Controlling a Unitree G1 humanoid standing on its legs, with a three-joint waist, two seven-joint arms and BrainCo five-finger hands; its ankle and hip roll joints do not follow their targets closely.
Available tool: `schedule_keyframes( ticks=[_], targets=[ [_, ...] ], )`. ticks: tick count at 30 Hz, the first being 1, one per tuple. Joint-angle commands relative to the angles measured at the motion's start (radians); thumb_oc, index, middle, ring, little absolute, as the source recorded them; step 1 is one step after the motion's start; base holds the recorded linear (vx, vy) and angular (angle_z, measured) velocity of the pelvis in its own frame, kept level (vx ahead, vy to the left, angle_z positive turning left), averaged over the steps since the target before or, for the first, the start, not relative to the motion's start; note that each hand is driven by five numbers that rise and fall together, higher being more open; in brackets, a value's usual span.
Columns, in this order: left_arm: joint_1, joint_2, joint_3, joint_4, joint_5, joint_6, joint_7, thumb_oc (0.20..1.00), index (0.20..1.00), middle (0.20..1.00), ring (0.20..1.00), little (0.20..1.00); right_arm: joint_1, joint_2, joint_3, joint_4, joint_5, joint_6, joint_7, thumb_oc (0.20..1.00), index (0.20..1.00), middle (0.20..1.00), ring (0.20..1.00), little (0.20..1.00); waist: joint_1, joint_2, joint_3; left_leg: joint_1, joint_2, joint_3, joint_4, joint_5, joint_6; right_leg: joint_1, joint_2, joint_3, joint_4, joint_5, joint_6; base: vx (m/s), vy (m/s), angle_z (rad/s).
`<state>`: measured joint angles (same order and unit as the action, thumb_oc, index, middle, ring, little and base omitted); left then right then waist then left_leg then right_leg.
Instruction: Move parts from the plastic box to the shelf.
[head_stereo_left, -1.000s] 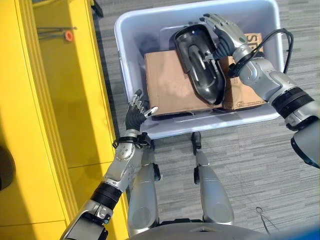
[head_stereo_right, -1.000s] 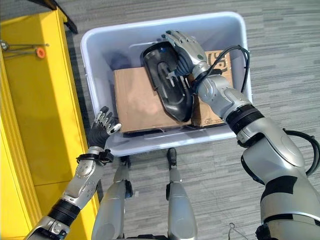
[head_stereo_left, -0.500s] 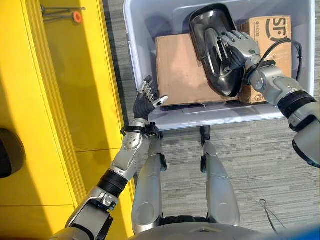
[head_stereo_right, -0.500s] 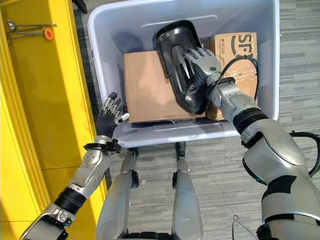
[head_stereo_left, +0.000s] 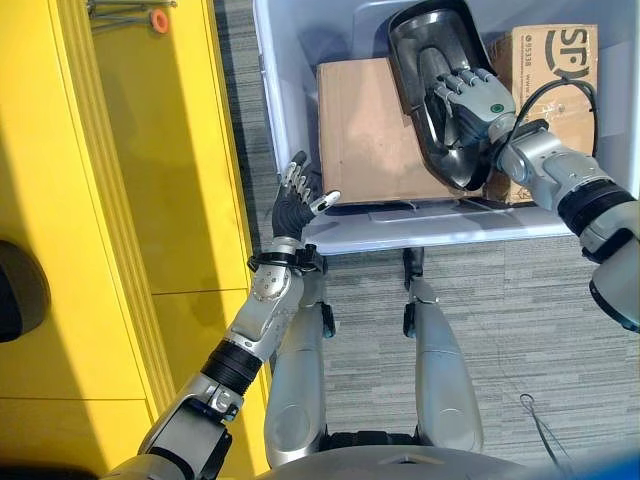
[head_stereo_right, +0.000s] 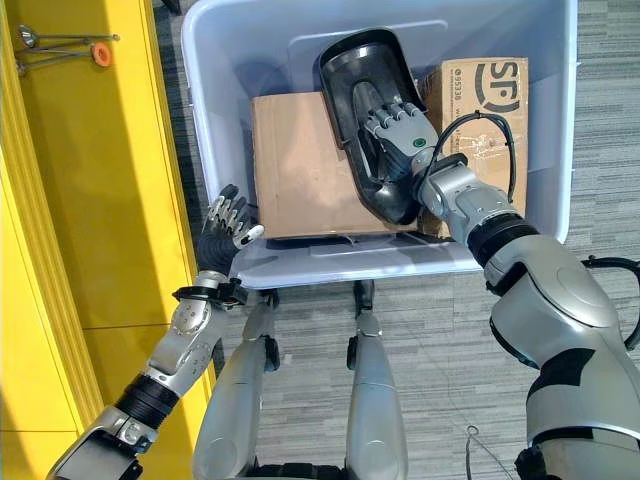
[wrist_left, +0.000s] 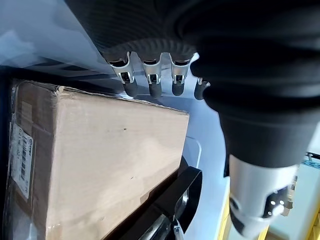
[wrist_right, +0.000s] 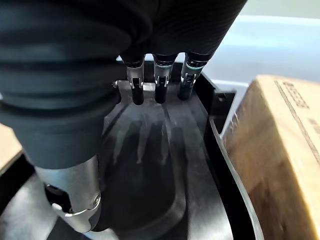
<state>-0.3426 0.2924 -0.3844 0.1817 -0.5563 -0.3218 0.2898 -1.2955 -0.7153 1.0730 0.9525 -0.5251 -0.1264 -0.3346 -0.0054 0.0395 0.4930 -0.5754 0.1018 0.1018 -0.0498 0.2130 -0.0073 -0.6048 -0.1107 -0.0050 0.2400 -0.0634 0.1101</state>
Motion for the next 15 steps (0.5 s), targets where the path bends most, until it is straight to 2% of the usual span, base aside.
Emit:
schedule_keyframes(
  ticks=[1,9,15],
  targets=[
    [-0.06,0.028,0.003,-0.047,0.039,-0.052,0.015,1.0,1.0,1.0,1.0,1.0,-0.158,-0.062,0.063,0.033,-0.006,0.003,-0.017,1.0,1.0,1.0,1.0,1.0,0.028,-0.041,0.019,0.163,0.081,-0.038,0.007,-0.105,-0.116,-0.002,-0.041,-0.015,-0.05,0.143,0.043,0.0,0.0,0.05],
    [-0.069,0.005,0.002,-0.051,0.042,-0.053,0.025,1.0,1.0,1.0,1.0,1.0,-0.083,-0.003,0.062,0.172,-0.048,0.033,0.012,1.0,1.0,1.0,1.0,1.0,0.048,-0.03,0.027,0.137,0.071,-0.052,-0.01,-0.097,-0.114,-0.011,-0.051,-0.029,-0.06,0.143,0.044,0.0,0.004,0.03],
    [-0.078,-0.013,0.0,-0.032,0.041,-0.054,0.041,1.0,1.0,1.0,1.0,1.0,-0.031,0.079,-0.026,0.184,-0.002,0.044,-0.005,1.0,1.0,1.0,1.0,1.0,0.052,-0.024,0.027,0.137,0.066,-0.056,-0.011,-0.097,-0.111,-0.005,-0.055,-0.035,-0.061,0.142,0.044,0.0,0.0,0.0]
  ],
)
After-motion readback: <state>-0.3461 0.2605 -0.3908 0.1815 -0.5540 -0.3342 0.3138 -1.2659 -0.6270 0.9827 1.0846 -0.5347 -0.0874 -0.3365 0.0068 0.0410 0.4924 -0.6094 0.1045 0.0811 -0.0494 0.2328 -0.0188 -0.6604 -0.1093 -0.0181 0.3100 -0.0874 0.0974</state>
